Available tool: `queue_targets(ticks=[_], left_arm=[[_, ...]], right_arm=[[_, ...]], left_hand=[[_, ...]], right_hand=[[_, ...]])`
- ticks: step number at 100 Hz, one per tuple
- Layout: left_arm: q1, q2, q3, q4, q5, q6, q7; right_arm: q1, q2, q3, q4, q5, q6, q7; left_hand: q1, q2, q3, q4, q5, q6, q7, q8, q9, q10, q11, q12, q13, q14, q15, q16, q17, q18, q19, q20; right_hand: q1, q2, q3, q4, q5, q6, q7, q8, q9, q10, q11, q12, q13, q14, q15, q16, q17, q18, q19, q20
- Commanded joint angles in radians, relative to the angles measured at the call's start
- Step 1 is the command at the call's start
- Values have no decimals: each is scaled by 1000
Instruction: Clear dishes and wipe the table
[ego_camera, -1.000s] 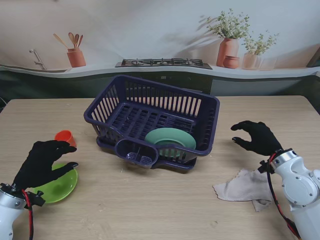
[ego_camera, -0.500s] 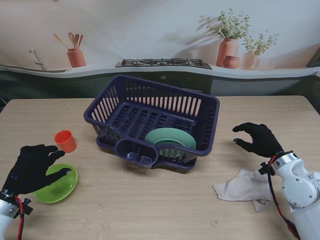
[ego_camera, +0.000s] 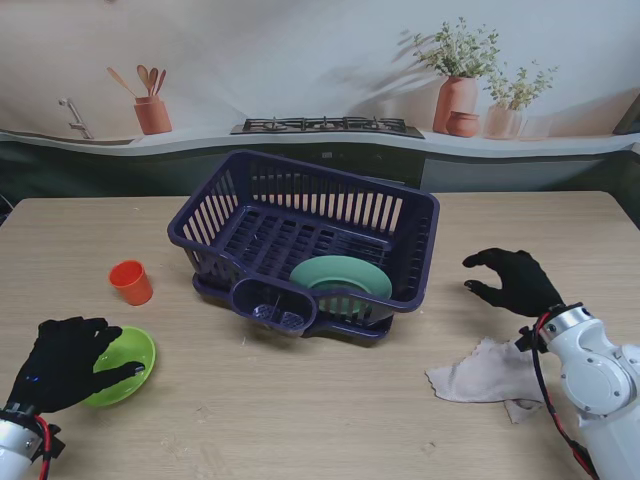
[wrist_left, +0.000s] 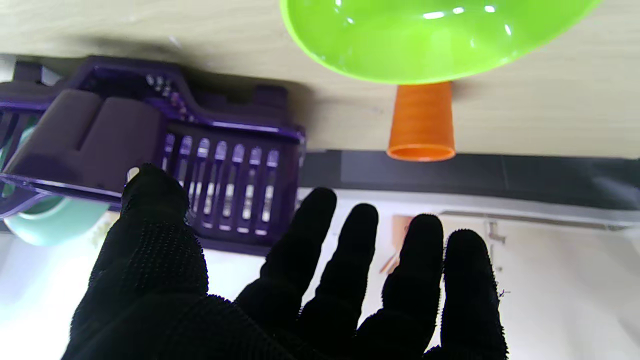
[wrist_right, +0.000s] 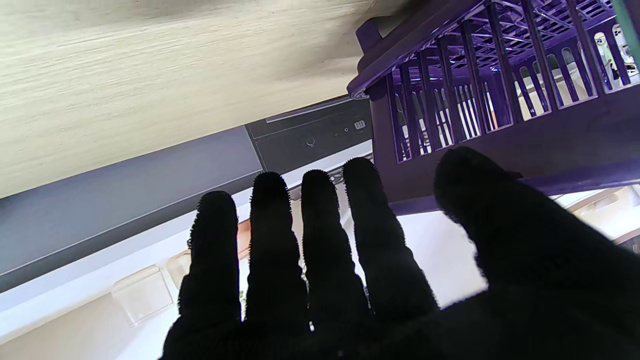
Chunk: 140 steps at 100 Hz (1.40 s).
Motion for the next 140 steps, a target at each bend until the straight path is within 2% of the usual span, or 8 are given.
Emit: queue_targets(ticks=[1,9,25,45,74,97,140], left_arm=[[-6,1,15,18,-11,7,-19],[-18,4,25,34,-6,11,-23],[-35,8,45,56,18,34,-16],[-46,9,81,84,39,100,10],[-88,11,125,129,-19,153,-20],[-101,11,143,154,-18,189,-11],[-123,13,157,178,-91,231,-84]], right_arm=[[-3,1,-5,1,-3,5,16],[-3,1,-7,1,-4,9,18],[-3,1,-9,1,-6,13,18],[-4,2,-12,0,-7,20,22],[-1,3,-20,2,-7,28,25],[0,2,-24,4,-8,33,24],[2,2,-32,5,-4,39,25]], left_hand=[[-21,34,-36,17,16,34,-15,-7,-27,44,-9,-21,-29,31,6,-9,-9,-11,-1,-14],[-22,38,-72,22,14,34,-17,-9,-32,42,-14,-23,-34,26,-4,-17,-13,-28,-26,-26],[-49,32,-86,22,8,37,-19,-10,-40,43,-18,-25,-42,23,-12,-21,-22,-31,-37,-32],[-80,34,-90,22,-3,52,-26,-15,-59,54,-25,-27,-58,31,-26,-24,-29,-19,-50,-39],[-101,36,-88,20,-26,60,-38,-24,-96,55,-21,-25,-87,29,-32,-25,-43,-26,-61,-46],[-111,37,-88,18,-32,60,-40,-28,-110,52,-19,-25,-102,25,-36,-27,-54,-28,-66,-50],[-104,28,-83,18,-95,61,-63,-43,-202,27,-23,-27,-174,-16,-82,-38,-99,-89,-144,-96]], right_hand=[[-19,-8,-4,15,-24,2,-4,-8,-35,-12,9,6,-37,-25,-9,-11,-16,-39,-13,17],[-20,-7,-5,15,-23,2,-4,-8,-35,-11,10,6,-39,-24,-10,-11,-18,-40,-15,18],[-20,-6,-6,15,-23,3,-5,-9,-36,-12,9,6,-40,-25,-9,-11,-19,-40,-17,19],[-20,-7,-6,16,-23,4,-6,-10,-37,-12,10,5,-42,-25,-9,-11,-21,-41,-19,21],[-19,-7,-4,17,-21,4,-6,-9,-37,-12,11,6,-44,-25,-10,-11,-21,-42,-22,24],[-19,-7,-4,17,-21,6,-6,-10,-38,-12,11,6,-44,-26,-9,-11,-25,-44,-25,25],[-19,-7,-4,17,-21,6,-6,-9,-39,-12,11,6,-46,-27,-10,-11,-25,-46,-29,28]])
